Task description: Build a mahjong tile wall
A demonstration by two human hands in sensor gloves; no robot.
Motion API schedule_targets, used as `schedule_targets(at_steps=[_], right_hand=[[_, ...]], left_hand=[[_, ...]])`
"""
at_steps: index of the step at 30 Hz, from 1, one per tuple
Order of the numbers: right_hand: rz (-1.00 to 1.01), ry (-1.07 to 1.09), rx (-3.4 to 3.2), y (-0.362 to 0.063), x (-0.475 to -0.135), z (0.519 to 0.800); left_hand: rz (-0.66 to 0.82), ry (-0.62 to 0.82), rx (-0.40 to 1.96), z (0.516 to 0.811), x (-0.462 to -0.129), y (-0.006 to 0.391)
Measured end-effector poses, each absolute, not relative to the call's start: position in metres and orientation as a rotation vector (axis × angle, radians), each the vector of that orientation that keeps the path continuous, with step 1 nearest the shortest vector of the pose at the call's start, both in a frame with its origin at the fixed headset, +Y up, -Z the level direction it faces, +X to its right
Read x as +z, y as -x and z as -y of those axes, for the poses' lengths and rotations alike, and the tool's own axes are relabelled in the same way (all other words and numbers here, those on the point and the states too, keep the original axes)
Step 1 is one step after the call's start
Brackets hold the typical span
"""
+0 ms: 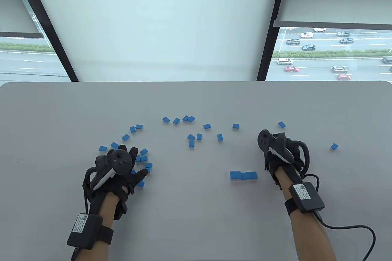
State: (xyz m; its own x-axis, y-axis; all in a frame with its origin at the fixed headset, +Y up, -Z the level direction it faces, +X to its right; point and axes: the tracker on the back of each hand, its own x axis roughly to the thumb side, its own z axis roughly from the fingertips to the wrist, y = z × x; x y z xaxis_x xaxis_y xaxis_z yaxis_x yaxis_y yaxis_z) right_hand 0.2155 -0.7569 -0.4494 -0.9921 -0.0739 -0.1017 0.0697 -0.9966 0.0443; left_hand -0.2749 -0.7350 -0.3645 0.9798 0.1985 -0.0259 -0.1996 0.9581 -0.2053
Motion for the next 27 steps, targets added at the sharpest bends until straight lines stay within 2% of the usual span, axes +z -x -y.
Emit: schedule_targets(at_steps=[10, 16, 24, 27], right_hand=[[0.076, -0.141, -3.033, -0.218, -0.448, 0.757], [0.233, -0.105, -3.053, -0.219, -0.447, 0.754], [0.182, -0.091, -3.047, -0.215, -0.444, 0.756], [0.154, -0.091, -3.096, -0.214, -0.437, 0.746]], left_hand=[[-0.005, 0.204, 0.206, 0.736, -0.366, 0.276], [-0.007, 0.202, 0.205, 0.736, -0.366, 0.277], [-0.012, 0.198, 0.213, 0.735, -0.364, 0.279], [-0.01, 0.194, 0.217, 0.734, -0.364, 0.279]])
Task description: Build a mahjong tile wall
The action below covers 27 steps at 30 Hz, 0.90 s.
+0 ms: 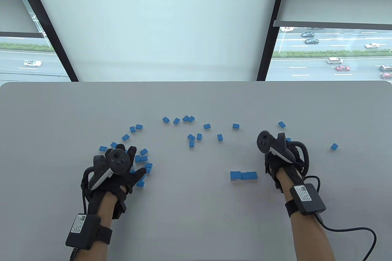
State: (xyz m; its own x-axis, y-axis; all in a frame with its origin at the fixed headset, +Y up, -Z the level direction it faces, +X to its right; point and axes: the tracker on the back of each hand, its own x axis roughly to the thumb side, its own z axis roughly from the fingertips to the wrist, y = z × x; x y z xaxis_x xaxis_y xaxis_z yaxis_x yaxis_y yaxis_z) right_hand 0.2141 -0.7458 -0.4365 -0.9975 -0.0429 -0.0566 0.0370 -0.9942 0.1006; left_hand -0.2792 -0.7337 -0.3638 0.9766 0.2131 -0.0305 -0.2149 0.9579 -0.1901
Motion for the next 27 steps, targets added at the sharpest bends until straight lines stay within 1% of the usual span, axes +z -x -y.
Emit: schedule_targets(at_steps=[2, 7, 10, 12, 16, 19, 21, 27], right_hand=[[0.128, -0.074, -3.129, -0.212, -0.432, 0.738], [0.001, 0.037, -3.193, -0.199, -0.413, 0.706], [-0.07, 0.114, -3.233, -0.191, -0.397, 0.695], [-0.088, 0.176, -3.266, -0.185, -0.383, 0.693], [-0.034, 0.267, -3.283, -0.176, -0.369, 0.699], [0.095, 0.319, -3.239, -0.168, -0.365, 0.71], [0.144, 0.339, -3.202, -0.164, -0.365, 0.716], [0.204, 0.381, -3.162, -0.155, -0.363, 0.73]], left_hand=[[-0.009, 0.194, 0.217, 0.734, -0.364, 0.279], [-0.008, 0.192, 0.213, 0.734, -0.364, 0.28], [-0.008, 0.192, 0.211, 0.734, -0.364, 0.28], [-0.007, 0.191, 0.21, 0.734, -0.364, 0.28], [-0.007, 0.192, 0.205, 0.734, -0.363, 0.279], [-0.006, 0.197, 0.202, 0.735, -0.363, 0.279], [-0.005, 0.197, 0.199, 0.735, -0.362, 0.278], [-0.002, 0.199, 0.195, 0.736, -0.362, 0.277]])
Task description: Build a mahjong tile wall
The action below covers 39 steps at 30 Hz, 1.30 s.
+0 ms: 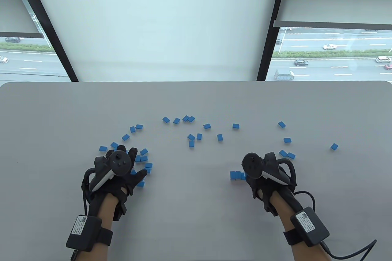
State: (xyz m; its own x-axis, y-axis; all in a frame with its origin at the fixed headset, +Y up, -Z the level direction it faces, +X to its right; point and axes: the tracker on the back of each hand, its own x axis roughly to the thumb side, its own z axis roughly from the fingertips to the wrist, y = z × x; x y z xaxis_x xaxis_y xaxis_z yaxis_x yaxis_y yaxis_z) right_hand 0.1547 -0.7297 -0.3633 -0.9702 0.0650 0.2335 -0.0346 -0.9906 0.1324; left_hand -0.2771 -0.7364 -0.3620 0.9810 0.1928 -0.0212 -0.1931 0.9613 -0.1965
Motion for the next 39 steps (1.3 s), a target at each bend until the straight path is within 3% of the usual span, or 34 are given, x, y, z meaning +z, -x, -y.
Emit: schedule_targets(at_steps=[15, 18, 25, 30, 34, 39], right_hand=[[-0.248, -0.388, 3.093, -0.148, -0.367, 0.738], [-0.181, -0.349, 3.042, -0.157, -0.37, 0.726], [0.203, -0.154, 2.994, -0.202, -0.376, 0.692], [0.369, -0.004, 2.946, -0.237, -0.38, 0.684], [0.323, 0.081, 2.983, -0.255, -0.386, 0.696], [0.102, 0.137, 3.101, -0.266, -0.4, 0.728]], left_hand=[[-0.004, 0.201, 0.189, 0.737, -0.362, 0.276], [-0.005, 0.201, 0.189, 0.738, -0.362, 0.276], [-0.005, 0.201, 0.189, 0.738, -0.362, 0.276], [-0.007, 0.203, 0.185, 0.737, -0.362, 0.276], [-0.007, 0.211, 0.179, 0.739, -0.362, 0.276], [-0.006, 0.216, 0.173, 0.74, -0.362, 0.274]])
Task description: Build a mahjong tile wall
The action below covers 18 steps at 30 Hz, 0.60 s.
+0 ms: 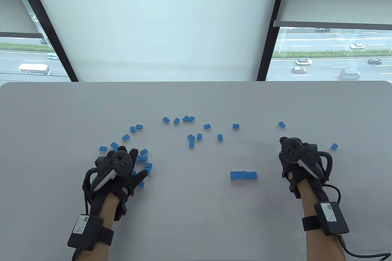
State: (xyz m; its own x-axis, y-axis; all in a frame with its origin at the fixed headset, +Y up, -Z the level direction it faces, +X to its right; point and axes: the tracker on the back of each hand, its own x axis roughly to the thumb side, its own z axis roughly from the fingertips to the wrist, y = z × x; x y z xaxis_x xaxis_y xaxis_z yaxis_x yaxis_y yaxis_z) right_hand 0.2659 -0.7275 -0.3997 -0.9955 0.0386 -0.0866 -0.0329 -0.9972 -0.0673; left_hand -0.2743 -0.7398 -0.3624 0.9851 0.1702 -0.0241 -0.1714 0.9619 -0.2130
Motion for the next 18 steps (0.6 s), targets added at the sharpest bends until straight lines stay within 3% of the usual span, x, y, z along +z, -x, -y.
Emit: schedule_targets(at_steps=[5, 18], right_hand=[[-0.079, 0.141, 3.16, -0.263, -0.409, 0.75], [-0.127, 0.131, 3.147, -0.258, -0.413, 0.755]], left_hand=[[-0.005, 0.221, 0.172, 0.74, -0.363, 0.273], [-0.006, 0.218, 0.171, 0.74, -0.363, 0.273]])
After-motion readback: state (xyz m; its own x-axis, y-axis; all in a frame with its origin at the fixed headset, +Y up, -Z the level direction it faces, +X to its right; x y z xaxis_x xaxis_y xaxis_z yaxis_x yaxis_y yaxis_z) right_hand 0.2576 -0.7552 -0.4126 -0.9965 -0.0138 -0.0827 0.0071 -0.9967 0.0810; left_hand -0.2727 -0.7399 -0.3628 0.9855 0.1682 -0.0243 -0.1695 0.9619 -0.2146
